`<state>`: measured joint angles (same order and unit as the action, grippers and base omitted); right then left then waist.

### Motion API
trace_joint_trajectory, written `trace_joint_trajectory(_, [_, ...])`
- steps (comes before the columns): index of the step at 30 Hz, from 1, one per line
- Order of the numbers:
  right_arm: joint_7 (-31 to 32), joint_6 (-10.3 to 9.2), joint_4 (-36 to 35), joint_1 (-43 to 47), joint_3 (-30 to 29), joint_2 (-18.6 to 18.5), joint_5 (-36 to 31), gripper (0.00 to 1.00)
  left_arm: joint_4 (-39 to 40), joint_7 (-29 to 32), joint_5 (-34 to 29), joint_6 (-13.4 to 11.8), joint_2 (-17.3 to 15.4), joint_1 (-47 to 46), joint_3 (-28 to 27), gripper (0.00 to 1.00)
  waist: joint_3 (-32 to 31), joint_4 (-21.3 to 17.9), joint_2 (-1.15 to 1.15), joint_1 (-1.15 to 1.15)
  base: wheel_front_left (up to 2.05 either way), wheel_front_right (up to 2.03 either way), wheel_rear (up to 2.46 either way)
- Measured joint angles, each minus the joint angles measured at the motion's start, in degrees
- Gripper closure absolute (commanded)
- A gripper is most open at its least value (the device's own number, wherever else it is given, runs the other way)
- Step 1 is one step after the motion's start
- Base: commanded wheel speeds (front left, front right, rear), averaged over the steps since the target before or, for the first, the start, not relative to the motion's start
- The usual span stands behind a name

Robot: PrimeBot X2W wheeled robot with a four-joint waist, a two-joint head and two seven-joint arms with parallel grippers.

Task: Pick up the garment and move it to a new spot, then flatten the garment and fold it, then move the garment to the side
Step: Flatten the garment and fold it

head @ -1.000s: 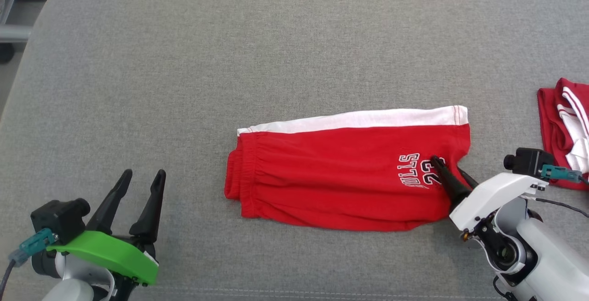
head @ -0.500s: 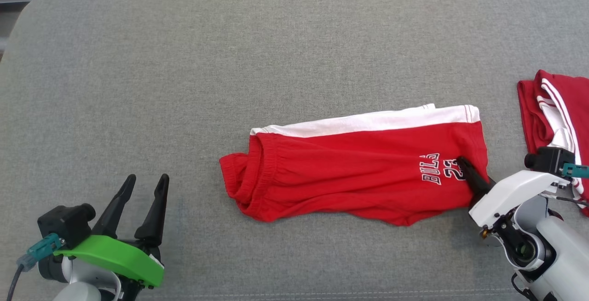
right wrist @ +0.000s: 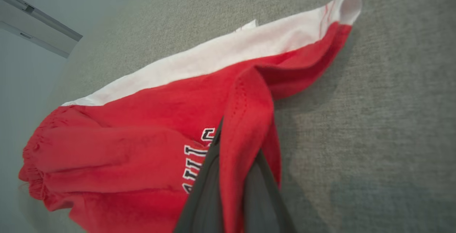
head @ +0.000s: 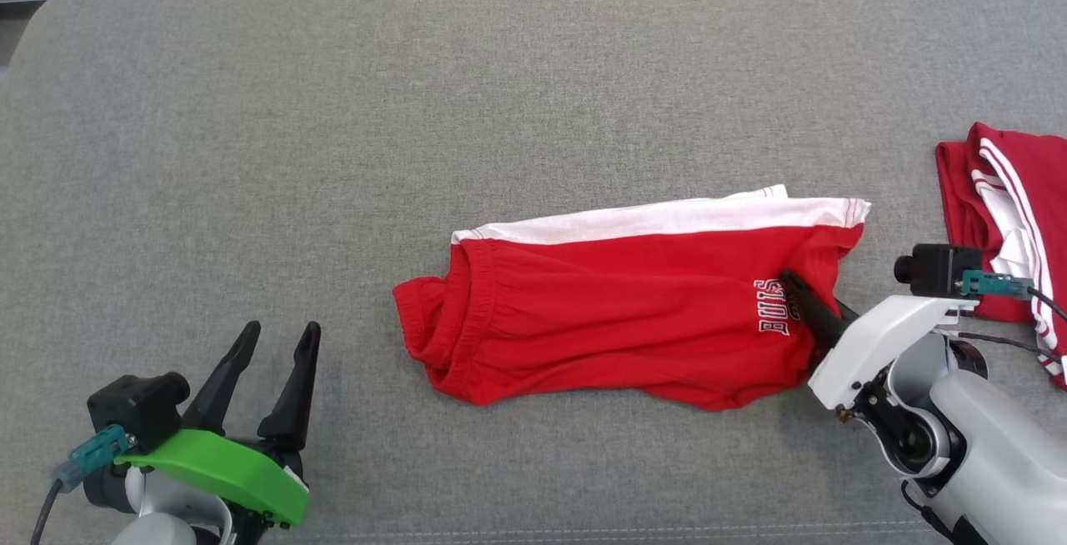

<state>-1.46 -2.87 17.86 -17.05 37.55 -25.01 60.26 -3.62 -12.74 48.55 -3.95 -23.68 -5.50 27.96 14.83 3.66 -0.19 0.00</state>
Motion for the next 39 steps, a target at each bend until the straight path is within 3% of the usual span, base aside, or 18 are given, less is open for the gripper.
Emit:
trace_joint_trajectory(7, [0.0, 0.36, 0.4, -0.6, 0.5, 0.5, -0.8, 0.79, 0.1, 1.0, -1.6, 1.7, 0.8, -1.9, 3.2, 0.00, 0.0, 0.8, 0.00, 0.00, 0.00, 0.00, 0.00])
trace_joint_trajectory(9, [0.1, 0.37, 0.6, -0.8, 0.7, 0.9, -0.8, 0.77, 0.4, 1.8, -2.6, 2.1, 1.1, -3.1, 4.3, 0.00, 0.1, 1.1, 0.00, 0.00, 0.00, 0.00, 0.00])
trace_joint_trajectory(12, [0.5, 0.59, 0.9, -1.7, 1.4, 1.5, -1.0, 0.65, 0.6, 3.2, -3.6, 2.7, 1.4, -5.6, 6.0, 0.00, 0.2, 1.1, 0.00, 0.00, 0.00, 0.00, 0.00])
trace_joint_trajectory(24, [1.1, 1.35, 2.2, -3.7, 2.9, 3.6, -1.8, 0.66, 0.1, 10.6, -3.2, 3.0, 4.8, -11.1, 9.8, 0.00, 1.4, -2.3, 0.00, 0.00, 0.00, 0.00, 0.00])
trace_joint_trajectory(37, [0.2, 1.79, 4.2, -3.7, 2.1, 3.6, -1.8, 0.69, -3.9, 14.4, -3.2, 2.1, 5.0, -11.8, 10.9, 0.00, 1.8, -4.3, 0.00, 0.00, 0.00, 0.00, 0.00])
trace_joint_trajectory(39, [0.1, 1.82, 4.4, -3.7, 2.1, 3.6, -1.8, 0.69, -4.0, 15.2, -3.1, 2.2, 5.3, -12.3, 11.1, 0.54, 1.8, -4.1, 0.00, 0.00, 0.00, 0.00, 0.00])
